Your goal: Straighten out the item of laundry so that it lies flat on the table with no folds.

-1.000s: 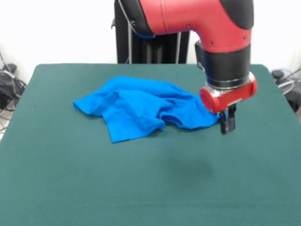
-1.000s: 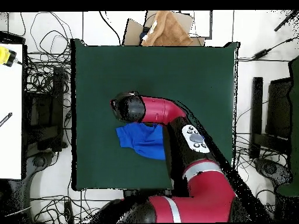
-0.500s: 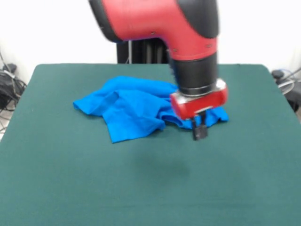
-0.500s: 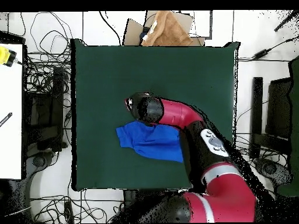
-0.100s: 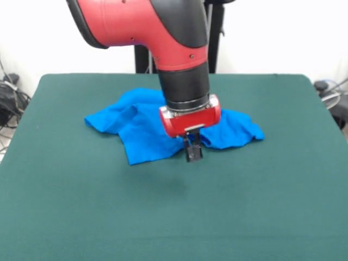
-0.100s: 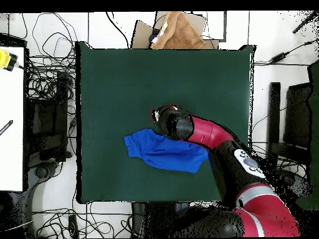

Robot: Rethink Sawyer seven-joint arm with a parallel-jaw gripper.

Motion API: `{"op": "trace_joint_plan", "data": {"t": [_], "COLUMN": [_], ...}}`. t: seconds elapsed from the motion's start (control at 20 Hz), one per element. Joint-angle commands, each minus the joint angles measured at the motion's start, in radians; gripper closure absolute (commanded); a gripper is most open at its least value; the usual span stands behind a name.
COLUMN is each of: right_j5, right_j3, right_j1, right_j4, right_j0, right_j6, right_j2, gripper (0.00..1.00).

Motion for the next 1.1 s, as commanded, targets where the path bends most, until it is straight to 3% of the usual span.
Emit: {"op": "trace_joint_plan", "data": {"t": [0.05, 0.7, 1.1], "right_j5": [-0.013, -0.051, -0.035], "right_j3": [0.117, 0.137, 0.159], "right_j1": [0.019, 0.052, 0.059], "right_j4": [-0.052, -0.063, -0.126], "right_j0": [0.003, -0.017, -0.081], "right_j6": [0.132, 0.123, 0.08], "right_j2": [0.054, 0.045, 0.03], "gripper": [0.0, 0.0, 0.0]}}
